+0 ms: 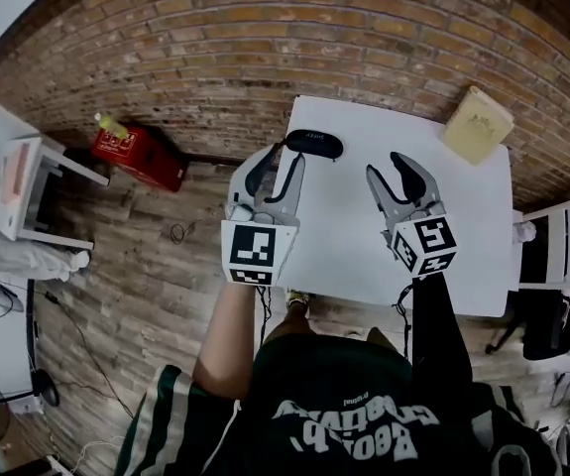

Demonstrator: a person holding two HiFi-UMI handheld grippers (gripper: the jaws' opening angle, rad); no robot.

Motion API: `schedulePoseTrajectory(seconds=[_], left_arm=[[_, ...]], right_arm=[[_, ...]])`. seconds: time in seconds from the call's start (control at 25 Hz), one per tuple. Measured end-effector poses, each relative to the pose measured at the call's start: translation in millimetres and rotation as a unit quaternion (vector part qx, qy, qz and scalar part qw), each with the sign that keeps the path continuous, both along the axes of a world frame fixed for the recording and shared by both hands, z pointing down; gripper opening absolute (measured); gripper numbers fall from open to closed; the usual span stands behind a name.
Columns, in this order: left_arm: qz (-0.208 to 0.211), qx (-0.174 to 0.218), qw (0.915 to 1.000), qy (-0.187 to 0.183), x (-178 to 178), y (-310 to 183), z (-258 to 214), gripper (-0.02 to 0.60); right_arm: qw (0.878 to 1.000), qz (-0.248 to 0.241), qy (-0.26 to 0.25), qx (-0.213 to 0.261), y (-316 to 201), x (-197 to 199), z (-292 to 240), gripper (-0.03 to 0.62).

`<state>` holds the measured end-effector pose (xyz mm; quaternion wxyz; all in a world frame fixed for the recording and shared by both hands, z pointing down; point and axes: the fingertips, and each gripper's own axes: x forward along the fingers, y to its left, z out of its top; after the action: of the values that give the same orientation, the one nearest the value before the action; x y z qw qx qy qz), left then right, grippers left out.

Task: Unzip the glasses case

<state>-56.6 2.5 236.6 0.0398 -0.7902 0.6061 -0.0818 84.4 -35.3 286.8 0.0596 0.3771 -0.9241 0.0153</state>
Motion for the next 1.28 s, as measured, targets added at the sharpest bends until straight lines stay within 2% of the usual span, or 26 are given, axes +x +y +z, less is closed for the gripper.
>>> schedulePoseTrajectory(seconds=[0.28,0.44,0.6,0.8,0.96,1.12,1.28], left_arm=[[0.075,-0.044,0.9961,0.010,-33.0,-71.7,31.0,0.143],[0.108,-0.066,0.9919,-0.007,-34.7,-97.2,61.1,0.141],[0.134,-0.102,0.9857,-0.004,-30.1,-112.6,95.9,0.118],[0.165,-0.132,0.9772,-0.021,-14.7,-128.7,129.0,0.106],[0.170,-0.162,0.9719,-0.009,-6.8,-146.0,155.8,0.101],[0.172,-0.189,0.9646,-0.066,-5.6,-162.5,195.2,0.104],[0.187,-0.218,0.9522,-0.104,-0.7,-171.9,226.6,0.153]], right_arm=[[0.997,0.059,0.023,-0.034,-43.6,-33.2,24.6,0.210],[0.994,0.084,0.037,-0.061,-56.3,-36.6,51.2,0.209],[0.990,0.089,0.046,-0.103,-58.7,-42.0,86.9,0.196],[0.985,0.089,0.055,-0.136,-64.4,-46.5,121.0,0.195],[0.978,0.102,0.058,-0.172,-74.5,-42.1,156.7,0.210],[0.971,0.096,0.059,-0.209,-90.2,-49.0,192.9,0.210],[0.963,0.084,0.070,-0.244,-104.4,-60.3,226.6,0.224]])
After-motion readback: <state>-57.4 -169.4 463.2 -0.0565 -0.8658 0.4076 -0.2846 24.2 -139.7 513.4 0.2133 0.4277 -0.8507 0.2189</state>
